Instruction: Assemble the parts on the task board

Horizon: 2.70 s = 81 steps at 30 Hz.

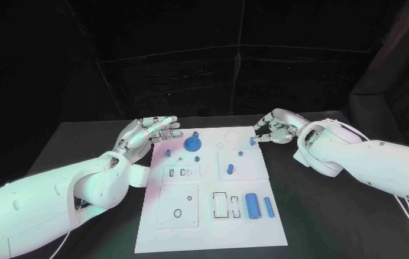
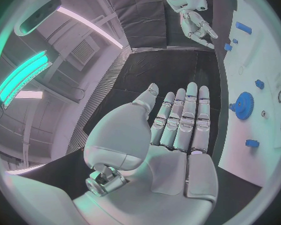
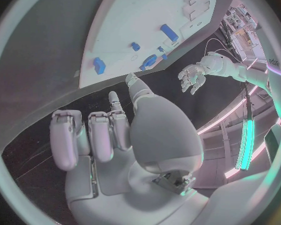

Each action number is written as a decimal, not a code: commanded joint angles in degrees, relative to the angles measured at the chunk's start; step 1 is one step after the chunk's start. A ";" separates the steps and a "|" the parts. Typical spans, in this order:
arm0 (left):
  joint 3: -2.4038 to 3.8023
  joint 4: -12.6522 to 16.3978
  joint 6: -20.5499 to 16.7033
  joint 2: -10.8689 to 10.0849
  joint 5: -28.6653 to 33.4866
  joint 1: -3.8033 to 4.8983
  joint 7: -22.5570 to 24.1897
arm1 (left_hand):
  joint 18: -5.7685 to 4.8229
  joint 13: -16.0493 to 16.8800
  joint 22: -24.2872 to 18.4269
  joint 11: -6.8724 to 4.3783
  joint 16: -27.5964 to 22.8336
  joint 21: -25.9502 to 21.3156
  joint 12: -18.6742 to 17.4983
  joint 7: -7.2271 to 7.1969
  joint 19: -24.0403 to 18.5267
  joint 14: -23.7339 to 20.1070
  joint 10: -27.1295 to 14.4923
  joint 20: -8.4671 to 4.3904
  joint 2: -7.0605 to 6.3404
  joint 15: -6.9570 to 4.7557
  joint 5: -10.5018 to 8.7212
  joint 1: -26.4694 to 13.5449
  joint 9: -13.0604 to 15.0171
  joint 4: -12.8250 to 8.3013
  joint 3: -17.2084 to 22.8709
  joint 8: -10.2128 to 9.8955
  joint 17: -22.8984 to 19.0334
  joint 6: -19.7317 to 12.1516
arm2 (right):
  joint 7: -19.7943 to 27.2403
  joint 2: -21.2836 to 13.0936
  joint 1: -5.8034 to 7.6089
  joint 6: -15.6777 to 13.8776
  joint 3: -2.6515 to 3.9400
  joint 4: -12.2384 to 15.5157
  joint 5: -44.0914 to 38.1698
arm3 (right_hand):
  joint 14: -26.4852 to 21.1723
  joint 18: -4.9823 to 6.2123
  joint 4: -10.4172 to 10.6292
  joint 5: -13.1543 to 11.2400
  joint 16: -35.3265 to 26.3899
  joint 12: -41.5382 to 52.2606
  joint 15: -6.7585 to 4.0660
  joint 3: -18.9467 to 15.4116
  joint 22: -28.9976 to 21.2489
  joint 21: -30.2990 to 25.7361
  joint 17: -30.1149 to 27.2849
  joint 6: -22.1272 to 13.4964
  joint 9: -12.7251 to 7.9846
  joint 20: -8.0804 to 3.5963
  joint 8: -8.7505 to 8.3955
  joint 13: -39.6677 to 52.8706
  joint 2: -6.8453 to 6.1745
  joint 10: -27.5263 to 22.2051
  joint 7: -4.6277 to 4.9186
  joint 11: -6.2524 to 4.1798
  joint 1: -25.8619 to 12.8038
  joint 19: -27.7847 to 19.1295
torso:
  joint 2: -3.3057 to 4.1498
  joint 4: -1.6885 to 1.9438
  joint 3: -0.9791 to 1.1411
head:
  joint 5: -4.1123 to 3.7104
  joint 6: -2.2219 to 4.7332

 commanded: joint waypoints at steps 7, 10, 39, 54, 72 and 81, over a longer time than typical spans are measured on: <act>0.01 -1.09 1.54 0.62 -0.29 0.03 1.23 | 0.93 -0.03 -0.05 -0.07 0.01 0.25 0.32 0.62 0.28 0.53 0.46 -0.06 0.60 -0.05 0.37 0.02 0.05 -0.16 0.37 0.01 0.05 0.48 | 9.53 0.28 -0.03 2.62 -0.01 -4.76 5.26 | 4.39 -0.23 -0.84 0.12 -0.16 -0.43 0.18 0.11 10.65 -0.23 7.61 -1.12 -0.15 0.24 -0.51 7.81 0.41 0.68 0.04 0.47 1.48 2.50 | 0.08 0.03 0.17 | -0.25 -0.17; 0.00 -1.28 1.67 0.80 -0.29 0.00 1.25 | 0.93 -0.03 -0.05 -0.07 0.01 0.25 0.32 0.62 0.28 0.53 0.46 -0.06 0.60 -0.05 0.37 0.02 0.05 -0.16 0.37 0.01 0.05 0.48 | 10.60 0.96 -0.10 2.57 -0.02 -6.36 5.30 | 4.44 -0.24 -1.09 0.06 -0.08 -0.40 0.20 0.21 10.70 -0.22 7.80 -1.49 -0.19 0.26 -0.54 7.85 0.58 0.68 0.07 0.49 1.87 2.53 | 0.08 0.11 0.08 | -0.37 -0.19; -0.02 -2.22 2.26 1.16 -0.29 -0.05 0.35 | 0.91 -0.05 -0.10 -0.07 -0.05 0.23 0.28 0.63 0.31 0.51 0.42 -0.08 0.66 -0.04 0.37 0.02 0.02 -0.28 0.57 -0.05 0.02 0.43 | 12.33 5.60 -2.89 5.80 -0.03 -13.57 3.32 | 4.50 -0.27 -2.90 -0.56 0.01 -0.30 0.03 0.86 10.83 -0.20 8.07 -1.19 0.01 0.14 -0.08 8.00 1.24 0.72 -0.14 0.28 3.87 2.63 | 0.05 0.16 -0.11 | -0.72 -0.72; -0.02 -2.37 2.40 1.23 -0.29 -0.05 0.31 | 0.90 -0.06 -0.11 -0.06 -0.07 0.22 0.26 0.64 0.32 0.49 0.40 -0.08 0.65 -0.04 0.37 0.00 0.01 -0.30 0.61 -0.07 0.02 0.41 | 12.00 6.36 -3.00 1.76 -0.02 -14.36 4.58 | 4.52 -0.30 -2.81 -0.34 0.05 -0.27 0.11 0.90 10.97 -0.15 8.17 -1.25 0.00 0.15 -0.10 8.03 1.56 0.74 0.06 0.43 3.66 2.73 | 0.04 0.13 -0.08 | -0.75 -0.64; -0.03 -2.32 2.48 1.27 -0.30 -0.05 0.07 | 0.90 -0.06 -0.11 -0.06 -0.07 0.22 0.26 0.64 0.32 0.49 0.40 -0.08 0.65 -0.04 0.37 0.00 0.01 -0.30 0.61 -0.07 0.02 0.41 | 10.08 7.34 -3.01 5.54 -0.02 -14.98 4.97 | 4.51 -0.30 -2.80 -0.73 0.01 -0.06 0.28 0.86 10.97 -0.16 8.11 0.06 0.25 0.31 0.57 8.23 2.16 0.90 0.19 0.58 3.15 2.73 | 0.02 0.13 -0.04 | -0.97 -0.87; -0.03 -2.35 2.61 1.34 -0.31 -0.05 -0.28 | 0.90 -0.06 -0.11 -0.06 -0.07 0.22 0.26 0.64 0.32 0.49 0.40 -0.08 0.65 -0.04 0.37 0.00 0.01 -0.30 0.61 -0.07 0.02 0.41 | 9.96 7.78 -3.06 5.99 -0.02 -14.89 4.97 | 4.52 -0.31 -2.84 -0.67 0.02 0.02 0.28 0.90 11.00 -0.15 8.16 0.40 0.29 0.32 0.72 8.32 2.29 0.97 0.17 0.56 3.12 2.76 | 0.06 0.11 -0.06 | -1.19 -0.96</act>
